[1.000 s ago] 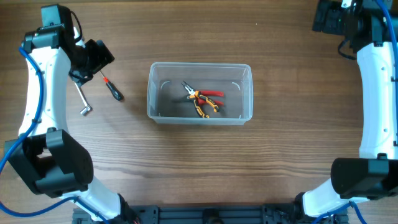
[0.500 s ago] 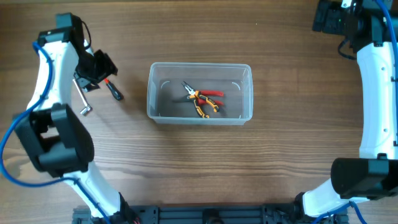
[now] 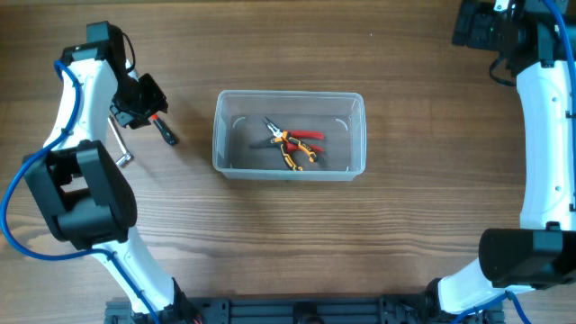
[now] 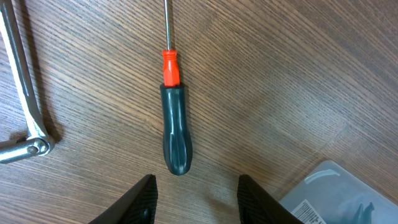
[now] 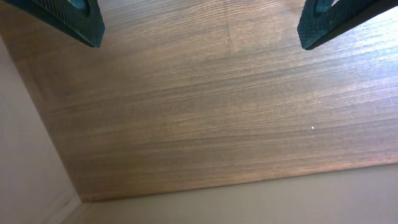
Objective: Pack container
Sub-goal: 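Lower the left gripper and grasp the screwdriver handle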
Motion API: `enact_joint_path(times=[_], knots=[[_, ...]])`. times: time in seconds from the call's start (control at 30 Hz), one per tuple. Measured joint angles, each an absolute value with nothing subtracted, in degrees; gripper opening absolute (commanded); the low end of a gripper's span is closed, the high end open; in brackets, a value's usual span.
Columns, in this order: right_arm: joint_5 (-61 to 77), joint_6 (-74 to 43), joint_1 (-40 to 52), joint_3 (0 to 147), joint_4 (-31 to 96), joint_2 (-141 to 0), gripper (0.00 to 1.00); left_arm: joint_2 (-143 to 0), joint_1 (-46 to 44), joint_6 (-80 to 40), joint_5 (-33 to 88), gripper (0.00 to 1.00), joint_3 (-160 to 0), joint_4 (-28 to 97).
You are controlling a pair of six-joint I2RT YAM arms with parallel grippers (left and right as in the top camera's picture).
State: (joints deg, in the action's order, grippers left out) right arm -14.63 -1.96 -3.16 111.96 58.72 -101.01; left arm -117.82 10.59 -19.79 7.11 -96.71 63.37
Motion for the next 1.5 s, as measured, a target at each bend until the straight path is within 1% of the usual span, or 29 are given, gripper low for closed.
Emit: enact_joint_path(times=[0.47,0.9,1.3,1.5], knots=[[-14.63,-1.96,-3.16,111.96,58.74,-101.01,1.0,-124.88,10.59,-19.79,7.11,0.43,-96.71,63.53],[-14.63,-1.96,-3.16,111.96,58.72,-101.01,1.0,-124.95,10.59,-19.79,5.63,0.44,-96.68,60.51],[-14.63,-1.96,-3.16,111.96,58.74,-101.01,1.0,-125.05,10.59,-19.81,5.43,0.45,-91.66,55.0],[-14.63,-1.96,-3.16,111.96,58.74,-101.01,1.0,-125.05,10.59,-19.81,5.41,0.46,-91.22,54.37]])
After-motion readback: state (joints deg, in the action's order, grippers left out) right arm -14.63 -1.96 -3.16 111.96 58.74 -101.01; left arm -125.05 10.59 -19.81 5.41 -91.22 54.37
